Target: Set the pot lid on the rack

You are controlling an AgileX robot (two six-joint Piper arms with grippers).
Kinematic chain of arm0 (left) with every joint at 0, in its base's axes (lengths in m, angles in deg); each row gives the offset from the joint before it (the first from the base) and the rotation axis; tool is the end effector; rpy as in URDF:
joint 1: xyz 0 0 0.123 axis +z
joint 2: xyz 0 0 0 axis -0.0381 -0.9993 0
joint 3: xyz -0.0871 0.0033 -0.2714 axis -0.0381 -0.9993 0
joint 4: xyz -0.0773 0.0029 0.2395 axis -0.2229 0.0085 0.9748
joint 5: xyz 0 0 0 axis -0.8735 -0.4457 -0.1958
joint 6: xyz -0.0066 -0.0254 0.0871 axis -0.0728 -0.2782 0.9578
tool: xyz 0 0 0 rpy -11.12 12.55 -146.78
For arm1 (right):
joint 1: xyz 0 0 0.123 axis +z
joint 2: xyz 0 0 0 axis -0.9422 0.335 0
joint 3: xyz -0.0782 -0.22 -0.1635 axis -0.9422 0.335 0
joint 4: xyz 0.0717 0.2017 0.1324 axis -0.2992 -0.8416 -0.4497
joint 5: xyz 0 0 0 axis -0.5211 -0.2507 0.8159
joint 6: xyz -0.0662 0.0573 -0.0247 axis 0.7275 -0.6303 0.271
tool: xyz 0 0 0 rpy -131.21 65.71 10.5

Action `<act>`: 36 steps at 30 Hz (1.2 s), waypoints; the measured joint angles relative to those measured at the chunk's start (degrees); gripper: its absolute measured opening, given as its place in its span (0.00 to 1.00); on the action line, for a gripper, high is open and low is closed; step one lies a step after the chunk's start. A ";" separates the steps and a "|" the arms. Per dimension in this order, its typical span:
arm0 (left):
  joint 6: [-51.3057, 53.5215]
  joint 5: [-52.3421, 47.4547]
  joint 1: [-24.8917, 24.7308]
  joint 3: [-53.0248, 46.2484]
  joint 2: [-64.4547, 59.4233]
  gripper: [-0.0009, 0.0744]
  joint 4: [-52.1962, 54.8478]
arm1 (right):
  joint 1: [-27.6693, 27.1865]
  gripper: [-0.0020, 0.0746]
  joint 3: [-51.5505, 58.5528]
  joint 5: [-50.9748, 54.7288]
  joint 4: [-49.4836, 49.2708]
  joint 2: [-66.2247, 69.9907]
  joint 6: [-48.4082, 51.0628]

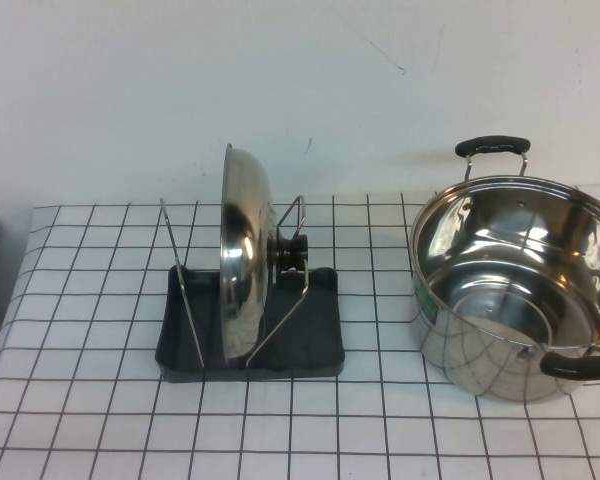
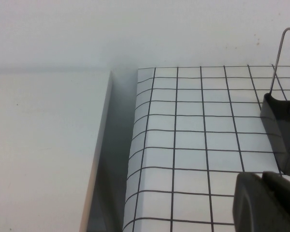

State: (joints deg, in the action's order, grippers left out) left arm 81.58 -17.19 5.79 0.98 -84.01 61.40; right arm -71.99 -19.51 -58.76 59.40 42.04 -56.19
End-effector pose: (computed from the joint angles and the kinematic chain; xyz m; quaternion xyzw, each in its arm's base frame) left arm 0.0367 0.0022 0.2621 -0.0407 0.7975 0.0072 0.6019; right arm 0.0530 0.0021 0.1732 -0.1006 0.7918 -0.0676 0.5987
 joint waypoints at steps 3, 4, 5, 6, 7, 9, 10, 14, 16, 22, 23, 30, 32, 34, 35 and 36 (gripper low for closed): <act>0.00 0.00 0.00 0.00 0.00 0.01 0.00 | 0.00 0.02 0.00 0.39 -0.24 0.00 1.70; 0.00 0.00 0.00 0.00 0.00 0.01 0.00 | 0.00 0.02 0.00 0.37 -0.09 0.00 1.95; 0.00 0.00 0.00 0.00 0.00 0.01 0.00 | 0.00 0.02 0.00 0.51 0.02 0.00 2.18; 0.00 0.00 0.00 0.00 0.00 0.01 0.00 | 0.00 0.02 0.00 0.51 0.05 0.00 2.33; 0.00 0.00 0.00 0.00 0.00 0.01 0.00 | 0.00 0.02 0.00 0.51 0.16 0.00 2.71; 0.10 0.00 0.00 0.00 0.00 0.01 0.00 | 0.00 0.02 0.00 0.51 0.16 0.00 3.16; 0.10 0.00 0.00 0.00 0.00 0.01 0.00 | 0.00 0.02 0.00 0.51 0.16 0.00 3.32; 0.10 0.00 0.00 0.00 0.00 0.01 0.00 | 0.00 0.02 0.00 0.55 0.19 0.00 3.88; 0.10 0.00 0.00 0.00 0.00 0.01 0.00 | 0.00 0.02 0.00 0.55 0.19 0.00 3.88; 0.10 0.00 0.00 0.00 0.00 0.01 0.00 | 0.00 0.02 0.00 0.55 0.19 0.00 3.88; 0.10 0.00 0.00 0.00 0.00 0.01 0.00 | 0.00 0.02 0.00 0.64 0.19 0.00 3.88; 0.10 4.97 0.00 -3.56 0.00 0.01 -2.21 | 0.00 0.02 -0.10 0.64 0.19 0.00 3.91; 0.10 10.74 0.00 -7.44 0.00 0.01 -5.65 | 0.00 0.02 -0.10 0.64 0.19 0.00 3.91; -0.01 16.69 0.00 -12.42 0.00 0.01 -7.39 | 0.00 0.02 -0.10 0.78 0.19 0.00 3.91; -0.13 18.53 0.00 -14.32 0.00 0.01 -7.39 | 0.00 0.02 -0.10 0.77 0.19 0.00 3.91; -0.25 20.27 0.00 -16.46 0.10 0.01 -7.09 | 0.00 0.02 -0.10 0.77 0.19 0.00 3.91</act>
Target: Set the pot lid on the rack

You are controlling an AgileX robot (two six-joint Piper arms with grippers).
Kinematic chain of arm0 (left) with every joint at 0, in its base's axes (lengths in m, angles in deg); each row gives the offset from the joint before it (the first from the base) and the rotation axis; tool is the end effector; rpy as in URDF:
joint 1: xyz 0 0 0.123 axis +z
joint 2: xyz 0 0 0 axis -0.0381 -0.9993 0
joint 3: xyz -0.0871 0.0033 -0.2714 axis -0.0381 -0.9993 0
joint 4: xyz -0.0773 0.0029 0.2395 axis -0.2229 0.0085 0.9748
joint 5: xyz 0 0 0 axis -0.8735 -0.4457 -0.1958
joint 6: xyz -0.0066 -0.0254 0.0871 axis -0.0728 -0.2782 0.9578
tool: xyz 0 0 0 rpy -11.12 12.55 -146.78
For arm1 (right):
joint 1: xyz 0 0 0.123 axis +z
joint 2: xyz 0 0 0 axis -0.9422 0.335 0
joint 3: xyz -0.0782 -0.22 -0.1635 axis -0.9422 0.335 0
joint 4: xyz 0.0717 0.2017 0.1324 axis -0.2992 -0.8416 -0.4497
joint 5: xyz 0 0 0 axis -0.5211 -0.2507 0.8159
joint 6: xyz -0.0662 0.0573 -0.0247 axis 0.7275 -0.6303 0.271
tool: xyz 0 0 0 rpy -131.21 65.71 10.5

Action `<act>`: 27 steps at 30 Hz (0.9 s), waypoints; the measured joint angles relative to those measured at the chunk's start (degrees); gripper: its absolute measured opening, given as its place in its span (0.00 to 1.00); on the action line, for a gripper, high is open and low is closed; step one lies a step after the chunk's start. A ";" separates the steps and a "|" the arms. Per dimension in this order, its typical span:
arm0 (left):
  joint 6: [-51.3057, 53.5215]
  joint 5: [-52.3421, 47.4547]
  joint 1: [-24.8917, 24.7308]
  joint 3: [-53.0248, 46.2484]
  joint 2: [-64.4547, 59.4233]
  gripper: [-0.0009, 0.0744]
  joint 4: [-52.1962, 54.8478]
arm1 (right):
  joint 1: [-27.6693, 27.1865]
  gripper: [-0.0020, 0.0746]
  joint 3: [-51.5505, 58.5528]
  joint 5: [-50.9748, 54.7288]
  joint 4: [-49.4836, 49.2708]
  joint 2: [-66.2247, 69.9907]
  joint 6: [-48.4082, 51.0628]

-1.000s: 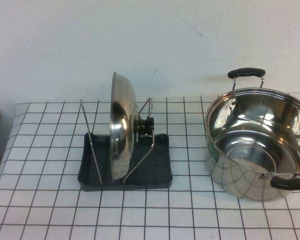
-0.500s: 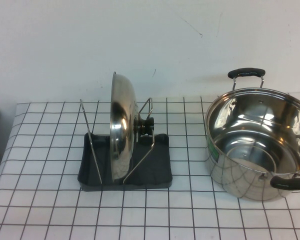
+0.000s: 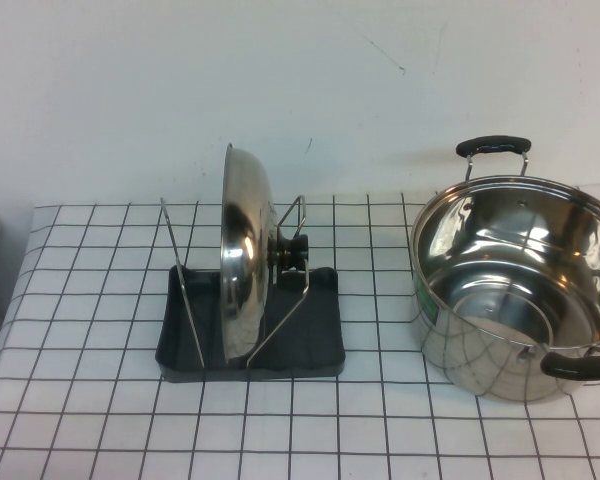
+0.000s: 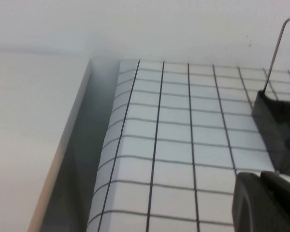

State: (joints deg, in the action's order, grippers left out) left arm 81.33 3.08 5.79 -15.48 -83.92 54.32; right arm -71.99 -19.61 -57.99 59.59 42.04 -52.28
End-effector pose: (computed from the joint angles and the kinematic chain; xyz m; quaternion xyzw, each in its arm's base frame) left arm 0.0588 0.0006 0.1992 -0.0771 0.7731 -0.0442 0.6281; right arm 0.0527 0.0022 0.1726 -0.1295 0.7911 -0.0881 0.5913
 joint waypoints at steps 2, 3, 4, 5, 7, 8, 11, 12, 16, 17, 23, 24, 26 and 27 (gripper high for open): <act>0.00 1.16 0.00 -2.83 0.73 0.01 1.63 | 0.00 0.02 0.00 0.00 0.00 0.00 0.00; 0.00 1.16 0.00 -3.46 1.36 0.01 2.40 | 0.00 0.02 0.00 0.00 0.00 0.00 0.00; 0.00 0.67 0.00 -3.75 2.15 0.01 3.01 | 0.00 0.02 0.00 0.00 0.00 0.00 0.00; 0.00 -0.16 0.00 -3.85 2.90 0.01 3.33 | 0.00 0.02 0.00 0.00 0.00 0.00 0.00; 0.00 -2.19 0.00 -3.98 4.06 0.01 3.58 | 0.00 0.02 0.00 0.04 0.00 0.00 0.00; 0.00 -2.18 0.00 -3.98 4.42 0.01 3.63 | 0.00 0.02 0.00 0.04 0.00 0.00 0.00; 0.00 -2.18 0.00 -3.98 4.51 0.01 3.63 | 0.00 0.02 0.00 0.04 0.00 0.00 0.10; 0.00 -2.18 0.00 -3.98 4.51 0.01 3.73 | 0.00 0.02 0.00 0.14 0.00 0.00 0.10; 0.00 -2.18 0.00 -3.98 4.51 0.01 3.72 | 0.00 0.02 0.00 0.13 0.00 0.00 0.10; 0.00 -2.18 0.00 -3.98 4.51 0.01 3.72 | 0.00 0.02 0.00 0.13 0.00 0.00 0.10; 0.00 -2.20 0.00 -3.98 4.51 0.01 3.72 | 0.00 0.02 0.00 0.13 0.00 0.00 0.10; 0.00 -2.20 0.00 -3.98 4.51 0.01 3.72 | 0.00 0.02 0.00 0.13 0.00 0.00 0.10; 0.00 -2.20 0.00 -3.98 4.51 0.01 3.72 | 0.00 0.02 0.00 0.13 0.00 0.00 0.10; 0.00 -2.20 0.00 -3.98 4.51 0.01 3.72 | 0.00 0.02 0.00 0.13 0.00 0.00 0.10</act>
